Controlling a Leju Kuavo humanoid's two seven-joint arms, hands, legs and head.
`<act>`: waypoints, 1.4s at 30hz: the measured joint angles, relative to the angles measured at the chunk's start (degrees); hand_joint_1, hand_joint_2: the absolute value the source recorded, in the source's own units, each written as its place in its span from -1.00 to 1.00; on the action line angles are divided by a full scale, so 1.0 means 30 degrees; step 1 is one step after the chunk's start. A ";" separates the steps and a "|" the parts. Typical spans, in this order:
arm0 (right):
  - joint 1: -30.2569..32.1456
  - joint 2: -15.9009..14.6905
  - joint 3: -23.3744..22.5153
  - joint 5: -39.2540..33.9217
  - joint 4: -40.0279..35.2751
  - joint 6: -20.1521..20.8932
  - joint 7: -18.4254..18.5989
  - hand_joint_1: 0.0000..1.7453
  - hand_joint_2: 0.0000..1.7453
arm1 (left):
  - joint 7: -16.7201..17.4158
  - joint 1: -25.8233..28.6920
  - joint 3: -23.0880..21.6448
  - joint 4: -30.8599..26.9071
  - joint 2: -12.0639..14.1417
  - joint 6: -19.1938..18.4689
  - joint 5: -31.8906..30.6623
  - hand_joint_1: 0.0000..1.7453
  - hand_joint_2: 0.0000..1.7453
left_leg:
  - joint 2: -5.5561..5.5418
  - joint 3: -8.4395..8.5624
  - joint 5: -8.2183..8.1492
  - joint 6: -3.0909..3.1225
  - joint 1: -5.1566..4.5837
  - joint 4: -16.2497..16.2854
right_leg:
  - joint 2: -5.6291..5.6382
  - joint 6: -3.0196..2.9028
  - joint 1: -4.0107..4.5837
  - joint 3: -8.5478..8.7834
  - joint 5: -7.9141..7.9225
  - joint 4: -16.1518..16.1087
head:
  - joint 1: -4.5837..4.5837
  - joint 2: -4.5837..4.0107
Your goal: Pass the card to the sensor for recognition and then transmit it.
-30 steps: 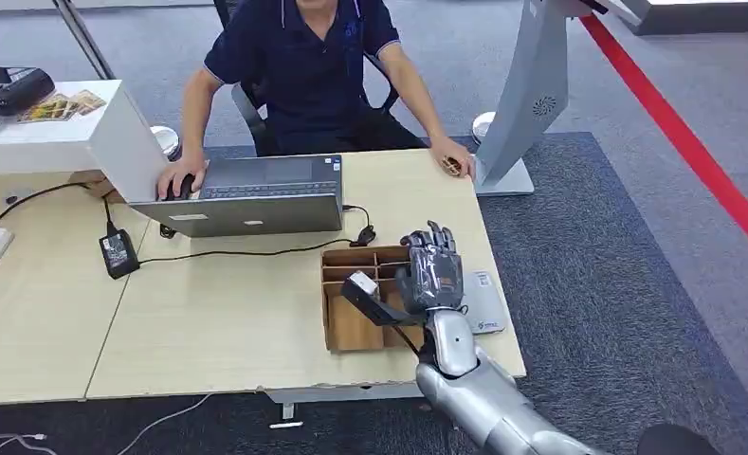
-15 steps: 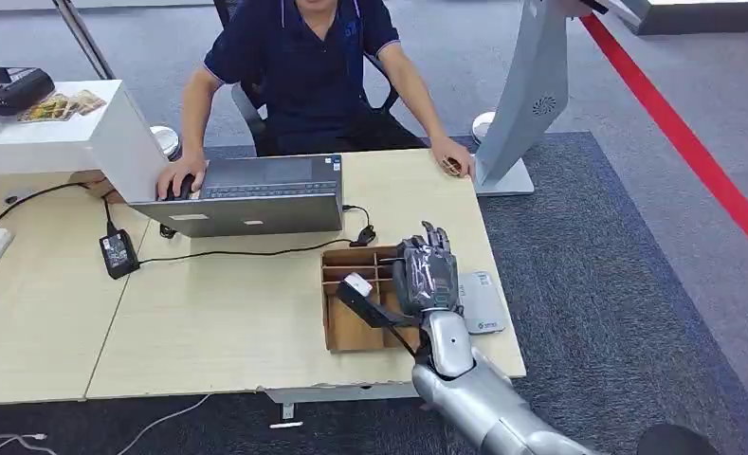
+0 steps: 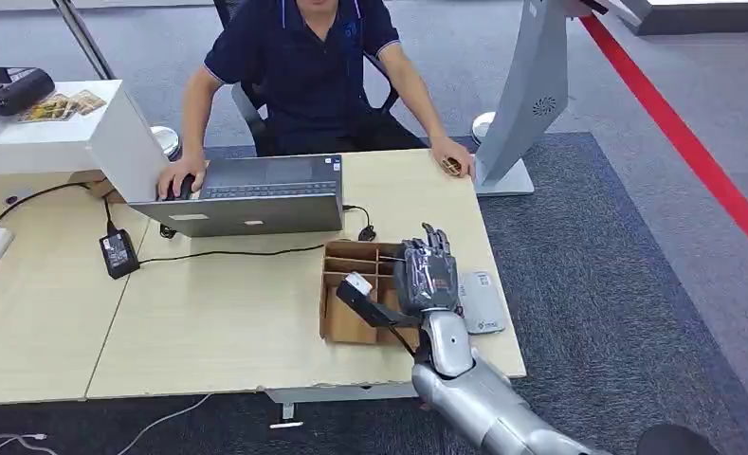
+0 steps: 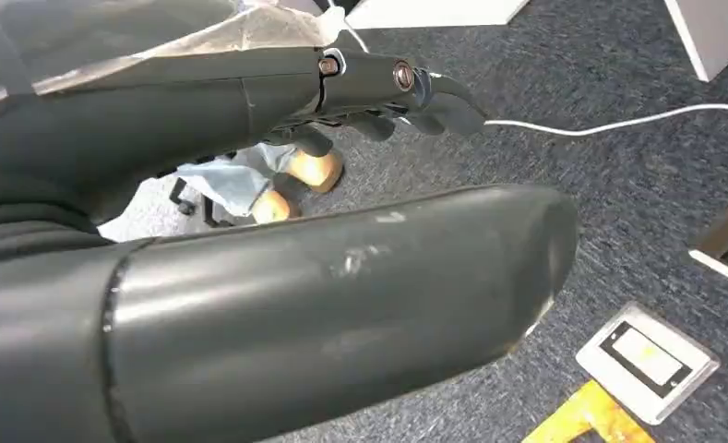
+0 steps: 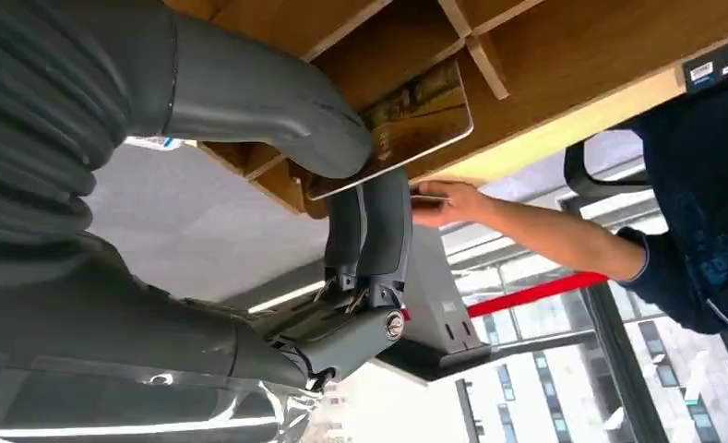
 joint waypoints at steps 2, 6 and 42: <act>0.0002 -0.0051 0.0022 0.0051 -0.0015 0.0000 0.0029 1.00 1.00 | 0.0000 0.0000 -0.0058 0.0000 0.0007 0.0029 0.0080 -1.00 -1.00 | -0.0001 0.0000 0.0000 0.0000 0.0000 0.0000 | 0.0000 0.0000 0.0000 0.0000 0.0000 0.0000 | 0.0000 -0.0006; 0.0002 -0.0183 0.0036 0.0204 -0.0029 0.0000 0.0029 1.00 1.00 | 0.0007 0.0001 -0.0168 0.0000 0.0007 0.0051 0.0138 -1.00 -1.00 | 0.0000 -0.0001 0.0000 0.0000 0.0000 0.0000 | 0.0000 0.0000 0.0000 0.0000 0.0000 0.0000 | 0.0000 -0.0007; -0.0171 -0.6215 -0.0998 0.3847 -1.7026 0.1923 0.2870 1.00 1.00 | 0.0117 0.0355 -0.0882 0.0000 0.0211 0.0983 0.2360 -1.00 1.00 | 0.0011 -0.0008 -0.0001 0.0002 -0.0004 0.0029 | 0.0006 0.0012 -0.0003 0.0003 0.0010 0.0001 | 0.0000 -0.0007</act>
